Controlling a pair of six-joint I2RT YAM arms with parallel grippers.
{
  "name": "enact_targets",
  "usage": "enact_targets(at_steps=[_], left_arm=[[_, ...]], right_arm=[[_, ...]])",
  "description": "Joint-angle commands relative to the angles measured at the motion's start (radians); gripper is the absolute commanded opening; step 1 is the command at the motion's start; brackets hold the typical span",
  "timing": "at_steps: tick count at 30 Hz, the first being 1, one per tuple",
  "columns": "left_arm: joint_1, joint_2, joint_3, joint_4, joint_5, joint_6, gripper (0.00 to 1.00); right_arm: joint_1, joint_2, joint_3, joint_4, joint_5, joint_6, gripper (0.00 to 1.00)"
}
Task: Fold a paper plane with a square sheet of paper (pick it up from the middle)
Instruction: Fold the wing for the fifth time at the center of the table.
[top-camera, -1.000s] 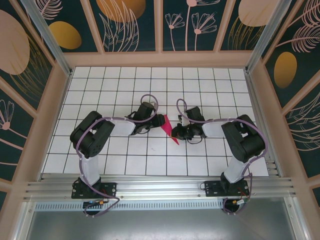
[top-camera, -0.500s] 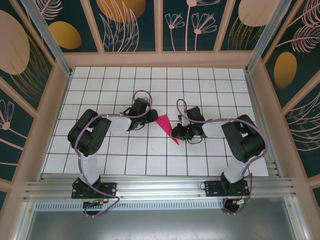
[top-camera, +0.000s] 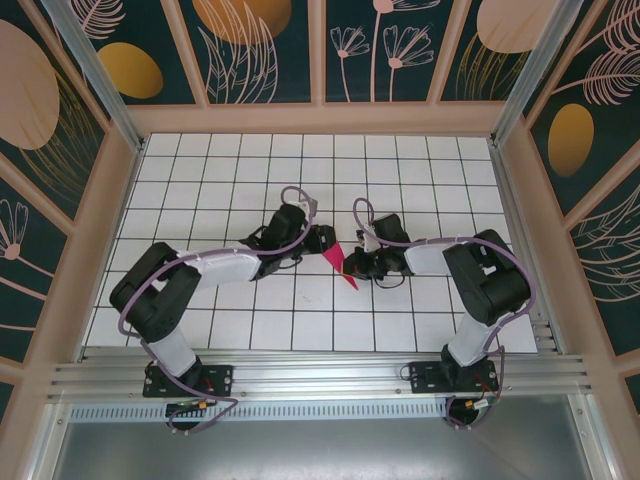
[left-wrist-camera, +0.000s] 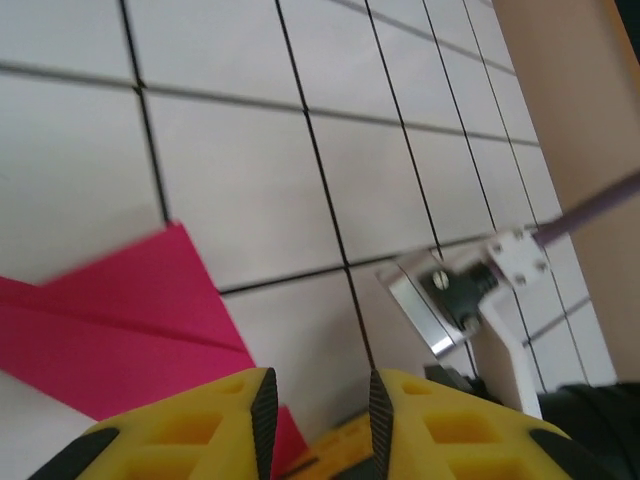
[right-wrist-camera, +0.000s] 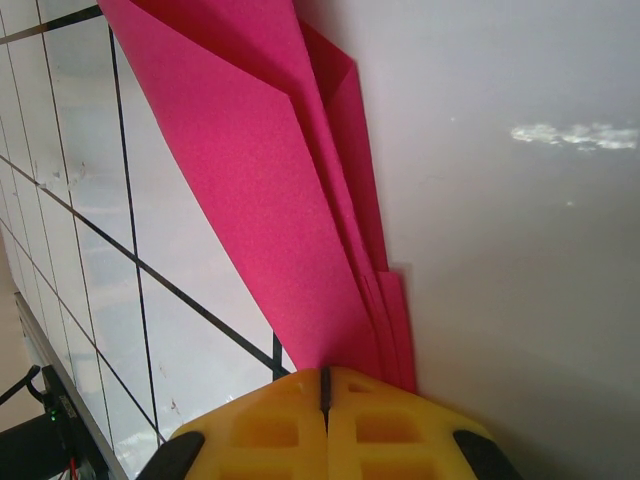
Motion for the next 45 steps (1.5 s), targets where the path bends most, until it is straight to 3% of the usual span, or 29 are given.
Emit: enact_targets(at_steps=[1, 12, 22, 45], left_arm=[[-0.021, 0.073, -0.02, 0.064, 0.055, -0.061, 0.31], [-0.031, 0.196, 0.015, 0.054, 0.073, -0.106, 0.3], [-0.022, 0.215, 0.046, -0.089, -0.049, -0.081, 0.31], [0.158, 0.219, 0.096, -0.174, -0.132, -0.007, 0.37]], right_arm=[[-0.003, 0.082, -0.071, -0.161, 0.187, -0.031, 0.03], [-0.003, 0.083, -0.077, -0.167, 0.194, -0.032, 0.02], [-0.004, 0.085, -0.088, -0.181, 0.218, -0.039, 0.02], [-0.004, 0.075, -0.106, -0.179, 0.216, -0.037, 0.02]])
